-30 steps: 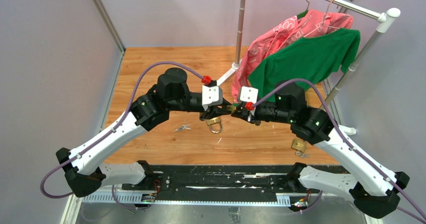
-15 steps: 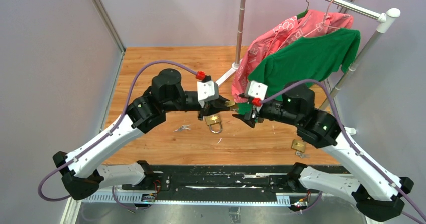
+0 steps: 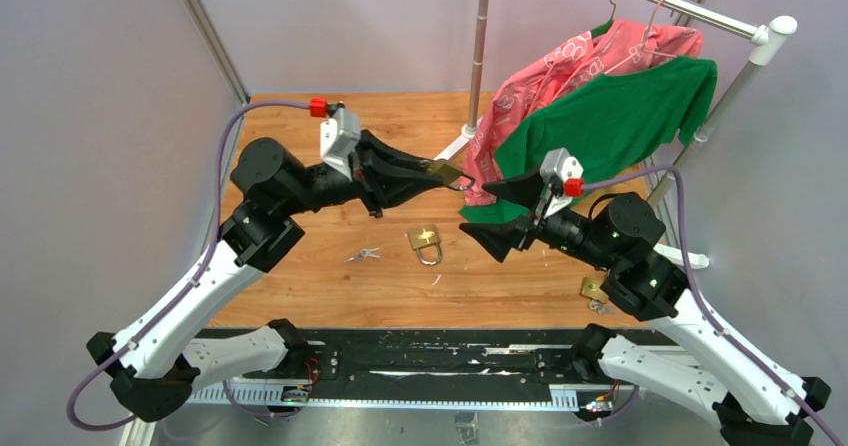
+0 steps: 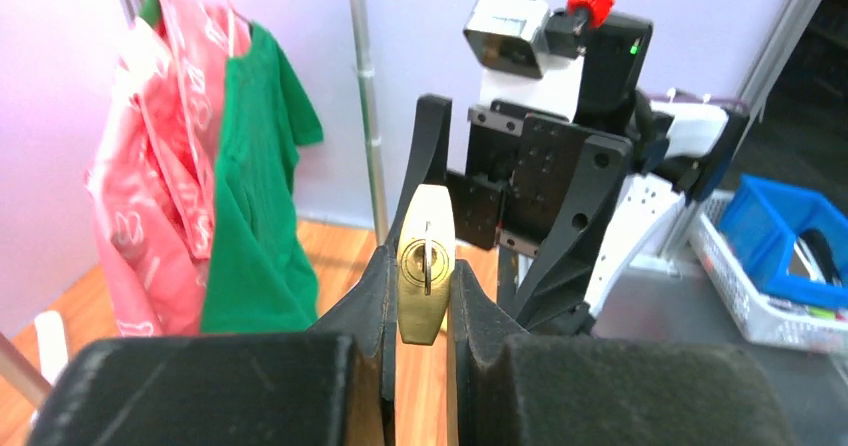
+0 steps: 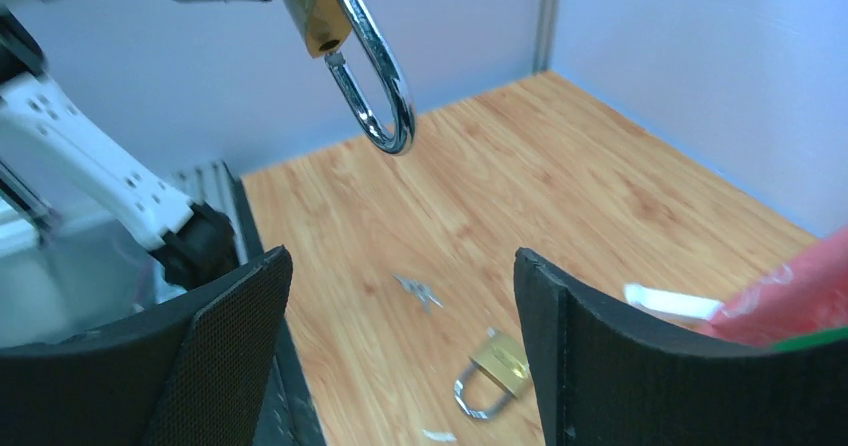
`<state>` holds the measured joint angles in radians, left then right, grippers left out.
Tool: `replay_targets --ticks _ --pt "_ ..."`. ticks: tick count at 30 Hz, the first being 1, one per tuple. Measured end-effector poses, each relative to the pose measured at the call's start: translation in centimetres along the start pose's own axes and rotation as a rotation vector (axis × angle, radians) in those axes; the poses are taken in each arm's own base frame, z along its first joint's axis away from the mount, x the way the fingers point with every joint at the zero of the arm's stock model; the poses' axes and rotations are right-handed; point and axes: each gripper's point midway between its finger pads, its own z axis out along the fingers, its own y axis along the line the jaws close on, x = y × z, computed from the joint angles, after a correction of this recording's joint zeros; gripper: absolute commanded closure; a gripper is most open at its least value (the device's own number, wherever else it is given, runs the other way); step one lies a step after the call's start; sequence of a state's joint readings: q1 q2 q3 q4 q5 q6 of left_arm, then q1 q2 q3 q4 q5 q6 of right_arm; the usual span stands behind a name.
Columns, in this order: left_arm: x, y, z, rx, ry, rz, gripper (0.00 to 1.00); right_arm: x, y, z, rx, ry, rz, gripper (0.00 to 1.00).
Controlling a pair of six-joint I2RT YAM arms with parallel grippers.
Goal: Lock with the key
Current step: Lock the lock.
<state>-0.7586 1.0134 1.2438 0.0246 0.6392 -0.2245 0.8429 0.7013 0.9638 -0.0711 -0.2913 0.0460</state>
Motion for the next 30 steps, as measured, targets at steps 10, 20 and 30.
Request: replay_targets --ticks 10,20,30 --pt "-2.2 -1.6 -2.8 -0.025 -0.206 -0.035 1.00 -5.2 2.1 2.7 -0.140 -0.208 0.123 0.34" --pt "-1.0 -1.1 -4.3 -0.061 -0.276 -0.079 1.00 -5.2 3.4 4.9 -0.260 -0.215 0.094 0.99" --pt "-0.4 -1.5 -4.8 -0.011 -0.397 -0.062 1.00 -5.2 3.9 4.9 -0.296 -0.203 0.029 0.93"
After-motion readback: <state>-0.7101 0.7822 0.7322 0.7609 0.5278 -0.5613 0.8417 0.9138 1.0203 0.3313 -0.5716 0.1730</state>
